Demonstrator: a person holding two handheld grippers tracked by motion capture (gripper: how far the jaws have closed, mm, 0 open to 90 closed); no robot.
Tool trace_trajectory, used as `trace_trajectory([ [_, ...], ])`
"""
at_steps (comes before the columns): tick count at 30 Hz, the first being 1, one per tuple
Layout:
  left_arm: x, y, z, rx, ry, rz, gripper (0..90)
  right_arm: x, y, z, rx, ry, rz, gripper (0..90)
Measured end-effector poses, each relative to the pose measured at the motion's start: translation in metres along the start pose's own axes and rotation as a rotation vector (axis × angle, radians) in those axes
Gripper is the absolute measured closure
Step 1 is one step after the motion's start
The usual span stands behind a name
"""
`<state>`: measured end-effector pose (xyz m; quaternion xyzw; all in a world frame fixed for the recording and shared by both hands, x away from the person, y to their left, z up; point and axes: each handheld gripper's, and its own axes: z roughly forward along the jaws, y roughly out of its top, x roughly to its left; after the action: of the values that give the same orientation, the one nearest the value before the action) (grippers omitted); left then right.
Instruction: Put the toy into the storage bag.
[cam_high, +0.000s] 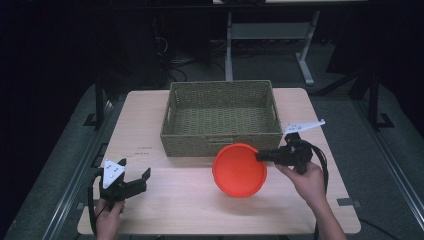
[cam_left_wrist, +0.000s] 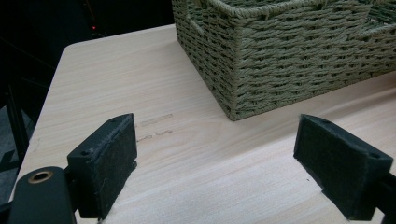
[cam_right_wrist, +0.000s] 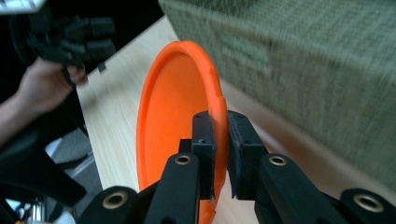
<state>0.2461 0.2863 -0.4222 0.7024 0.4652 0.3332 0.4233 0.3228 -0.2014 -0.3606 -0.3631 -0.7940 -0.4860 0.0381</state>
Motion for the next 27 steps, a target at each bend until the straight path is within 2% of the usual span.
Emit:
trace_trajectory([
  [4, 0.000, 0.000, -0.001, 0.005, 0.001, 0.002, 12.8, -0.003, 0.024, -0.003, -0.010, 0.018, 0.009, 82.3],
  [5, 0.000, 0.000, -0.001, 0.005, 0.001, 0.002, 12.8, -0.003, 0.024, -0.003, -0.010, 0.018, 0.009, 82.3],
  [6, 0.000, 0.001, -0.001, 0.005, 0.001, 0.001, 12.8, -0.003, 0.034, -0.003, -0.013, 0.017, 0.010, 82.3],
  [13, -0.001, 0.001, -0.002, 0.000, -0.001, 0.001, 12.8, -0.009, 0.071, -0.002, -0.041, 0.010, 0.024, 82.3],
  [20, -0.001, 0.001, -0.002, 0.000, -0.001, -0.002, 12.8, -0.023, 0.097, 0.003, -0.057, -0.026, 0.057, 82.2],
  [27, -0.002, 0.001, -0.001, 0.000, -0.004, 0.003, 12.9, -0.037, 0.114, 0.010, -0.076, -0.047, 0.108, 82.2],
])
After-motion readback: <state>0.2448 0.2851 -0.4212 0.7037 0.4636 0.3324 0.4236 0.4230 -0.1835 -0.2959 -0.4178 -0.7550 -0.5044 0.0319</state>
